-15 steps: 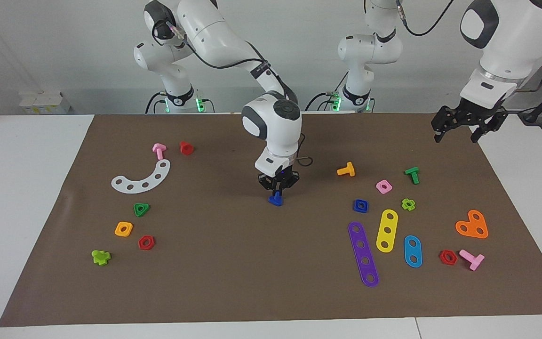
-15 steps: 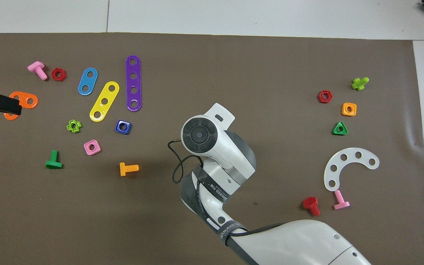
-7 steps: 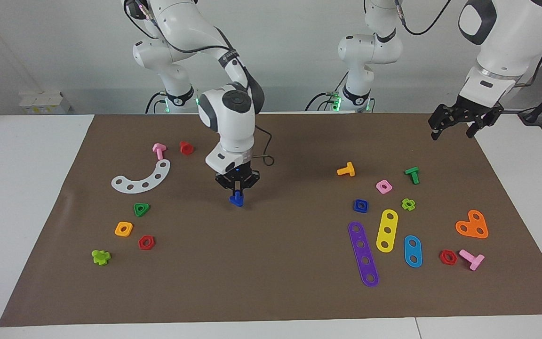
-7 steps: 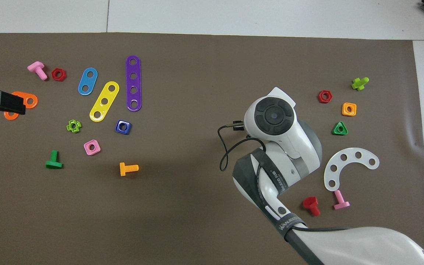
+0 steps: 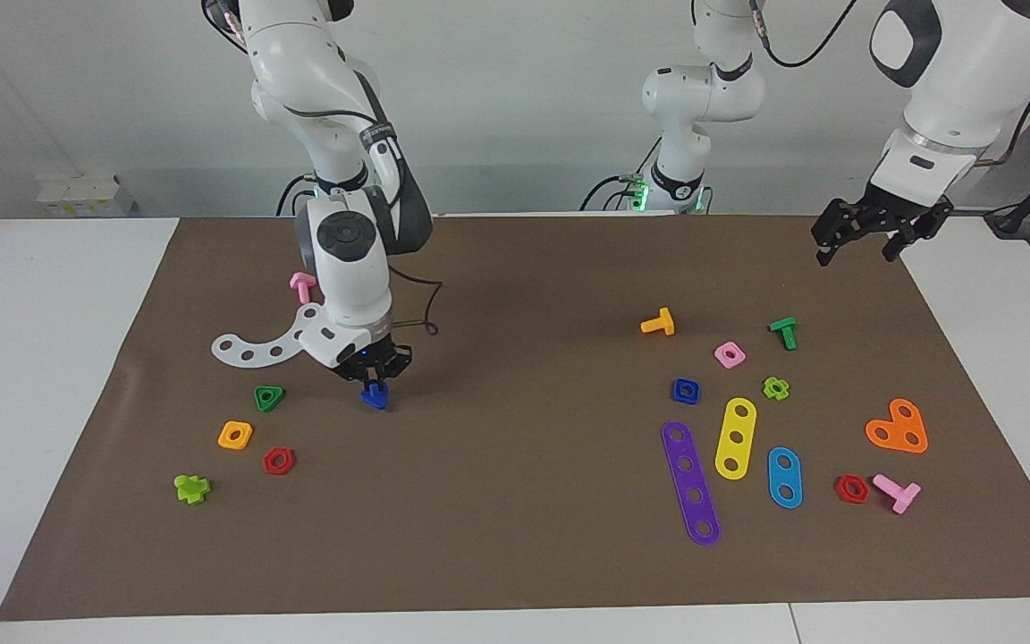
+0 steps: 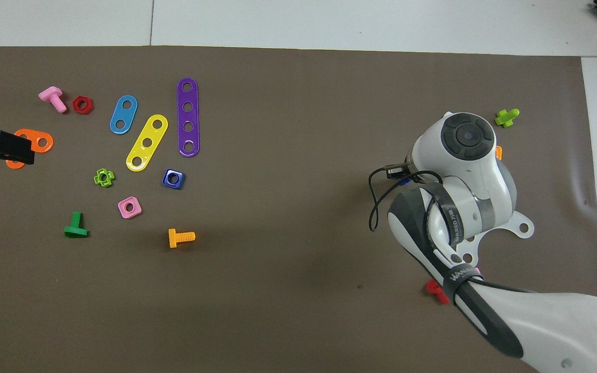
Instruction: Unscrew and place screws in storage area
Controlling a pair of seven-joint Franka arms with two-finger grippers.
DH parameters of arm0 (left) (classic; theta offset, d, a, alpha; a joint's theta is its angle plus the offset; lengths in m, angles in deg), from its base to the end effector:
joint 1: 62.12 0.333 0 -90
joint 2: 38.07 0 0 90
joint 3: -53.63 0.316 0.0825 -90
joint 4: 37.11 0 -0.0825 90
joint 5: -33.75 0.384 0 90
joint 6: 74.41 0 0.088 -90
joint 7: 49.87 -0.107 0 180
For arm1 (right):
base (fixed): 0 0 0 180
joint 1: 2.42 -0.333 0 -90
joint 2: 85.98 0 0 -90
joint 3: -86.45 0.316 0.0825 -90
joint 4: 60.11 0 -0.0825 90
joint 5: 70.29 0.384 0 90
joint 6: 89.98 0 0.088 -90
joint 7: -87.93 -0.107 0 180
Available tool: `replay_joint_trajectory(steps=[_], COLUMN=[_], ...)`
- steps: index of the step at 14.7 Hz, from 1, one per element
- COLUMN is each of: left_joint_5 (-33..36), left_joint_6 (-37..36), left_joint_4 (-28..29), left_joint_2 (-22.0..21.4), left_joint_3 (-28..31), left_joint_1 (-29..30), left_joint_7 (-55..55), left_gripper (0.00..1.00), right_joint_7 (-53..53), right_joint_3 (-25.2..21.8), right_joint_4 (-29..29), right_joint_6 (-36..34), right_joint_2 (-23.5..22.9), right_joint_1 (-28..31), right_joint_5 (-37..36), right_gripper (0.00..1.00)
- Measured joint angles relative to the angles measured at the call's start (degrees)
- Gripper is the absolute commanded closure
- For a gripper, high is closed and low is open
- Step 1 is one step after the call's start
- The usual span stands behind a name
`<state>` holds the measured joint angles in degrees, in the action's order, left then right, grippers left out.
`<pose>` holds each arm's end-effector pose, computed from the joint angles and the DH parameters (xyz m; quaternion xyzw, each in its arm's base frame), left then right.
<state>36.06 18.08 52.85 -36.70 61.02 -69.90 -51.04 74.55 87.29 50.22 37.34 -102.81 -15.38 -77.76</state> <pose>0.5659 -0.0006 0.6155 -0.9996 0.0143 -0.0101 0.0218 0.5981 0.1422 0.3388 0.9978 0.0428 0.0131 0.0480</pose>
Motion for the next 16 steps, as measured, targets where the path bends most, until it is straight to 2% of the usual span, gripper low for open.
replay_joint_trajectory(steps=[6,7,8,9,10,12,16], left_joint_5=[0.00,0.00,0.00,0.00,0.00,0.00,0.00], left_joint_6=[-0.03,-0.03,-0.03,-0.03,-0.03,-0.04,-0.05], left_joint_4=[0.06,0.06,0.07,0.07,0.07,0.07,0.07], left_joint_2=[0.00,0.00,0.00,0.00,0.00,0.00,0.00], left_joint_3=[0.41,0.39,0.39,0.39,0.40,0.40,0.40], left_joint_1=[0.82,0.82,0.82,0.82,0.82,0.82,0.82], left_joint_7=[0.00,0.00,0.00,0.00,0.00,0.00,0.00], left_gripper=[0.00,0.00,0.00,0.00,0.00,0.00,0.00], right_joint_7=[5.75,5.88,5.97,6.19,6.49,6.88,6.93], right_joint_3=[0.01,0.02,0.03,0.02,0.02,0.03,0.03], right_joint_4=[1.94,2.09,2.18,2.26,2.33,2.39,1.99], right_joint_6=[0.00,0.00,0.00,0.00,0.00,0.00,-0.79], right_joint_2=[0.50,0.58,0.62,0.63,0.64,0.70,4.22], right_joint_1=[4.52,4.74,5.01,5.26,5.46,5.91,6.84], right_joint_5=[2.94,2.95,2.95,2.95,2.95,2.95,3.42], right_gripper=[1.00,0.88,0.42,0.31,0.25,0.02,0.01])
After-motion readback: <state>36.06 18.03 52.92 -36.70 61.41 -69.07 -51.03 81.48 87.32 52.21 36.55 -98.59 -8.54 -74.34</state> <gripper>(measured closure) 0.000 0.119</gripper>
